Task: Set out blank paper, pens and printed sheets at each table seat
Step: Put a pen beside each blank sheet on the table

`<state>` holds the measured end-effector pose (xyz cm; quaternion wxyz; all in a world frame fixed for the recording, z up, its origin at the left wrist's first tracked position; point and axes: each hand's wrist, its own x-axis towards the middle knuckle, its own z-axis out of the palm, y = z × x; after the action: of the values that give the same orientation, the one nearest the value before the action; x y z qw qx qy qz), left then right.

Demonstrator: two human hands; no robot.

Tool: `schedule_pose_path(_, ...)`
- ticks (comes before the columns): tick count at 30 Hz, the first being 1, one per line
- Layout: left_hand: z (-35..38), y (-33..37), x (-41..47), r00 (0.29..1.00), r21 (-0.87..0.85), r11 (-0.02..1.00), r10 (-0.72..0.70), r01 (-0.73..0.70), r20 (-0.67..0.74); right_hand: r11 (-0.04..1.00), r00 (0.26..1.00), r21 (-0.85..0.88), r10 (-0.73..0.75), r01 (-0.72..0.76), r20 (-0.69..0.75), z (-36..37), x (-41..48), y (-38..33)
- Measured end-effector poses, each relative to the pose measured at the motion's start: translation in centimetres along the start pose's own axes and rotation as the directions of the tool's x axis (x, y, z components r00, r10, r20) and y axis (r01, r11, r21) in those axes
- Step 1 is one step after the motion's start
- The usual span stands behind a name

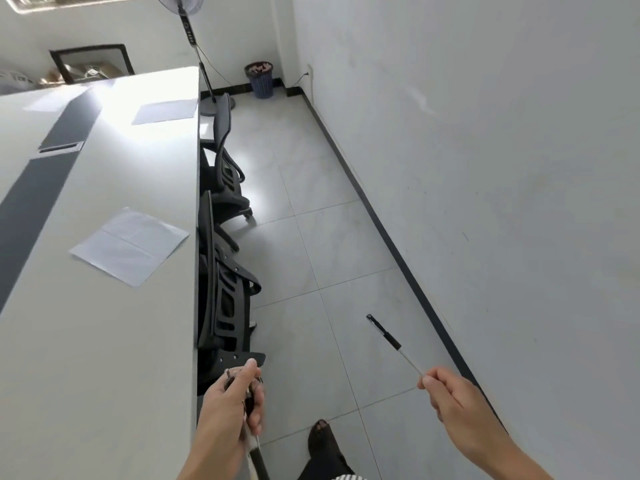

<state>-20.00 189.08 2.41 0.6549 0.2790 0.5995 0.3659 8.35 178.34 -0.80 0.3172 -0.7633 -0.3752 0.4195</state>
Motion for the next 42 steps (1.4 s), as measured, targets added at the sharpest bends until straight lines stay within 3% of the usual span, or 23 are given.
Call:
schedule_pose_path(9,5.4,12.8,11.9,0.999,-0.029,0.999,0.028,-0.027,0.027,0.998,0.998,0.03,-0.058,0.057,0.037,-0.4,14.9,-10.4)
schedule_pose_path(14,7.6,15.9,18.7,0.991,-0.102,0.993,0.04,-0.053,-0.124,0.998,0.989,-0.013,-0.055,0.058,0.14,-1.1,26.7,-13.2)
schedule_pose_path(19,10.0,19.0,24.6,0.961,-0.199,0.976,0.028,-0.085,-0.274,0.982,0.957,-0.096,-0.137,0.166,0.255,-1.4,38.8,-18.3)
schedule_pose_path(23,11.1,22.2,27.1,0.926,-0.278,0.949,0.036,-0.149,-0.375,0.939,0.886,-0.17,-0.208,0.299,0.414,0.2,46.7,-24.2)
schedule_pose_path(32,6.8,23.3,29.0,0.771,-0.46,0.847,-0.1,-0.265,-0.629,0.83,0.661,-0.184,-0.263,0.526,0.703,12.4,56.6,-35.6)
schedule_pose_path(36,2.2,24.3,30.9,0.707,-0.475,0.812,-0.113,-0.339,-0.699,0.827,0.613,-0.181,-0.228,0.532,0.757,19.6,58.1,-38.8)
schedule_pose_path(42,-4.8,27.9,34.6,0.688,-0.502,0.769,-0.113,-0.395,-0.716,0.769,0.571,-0.246,-0.182,0.59,0.801,29.7,60.1,-43.7)
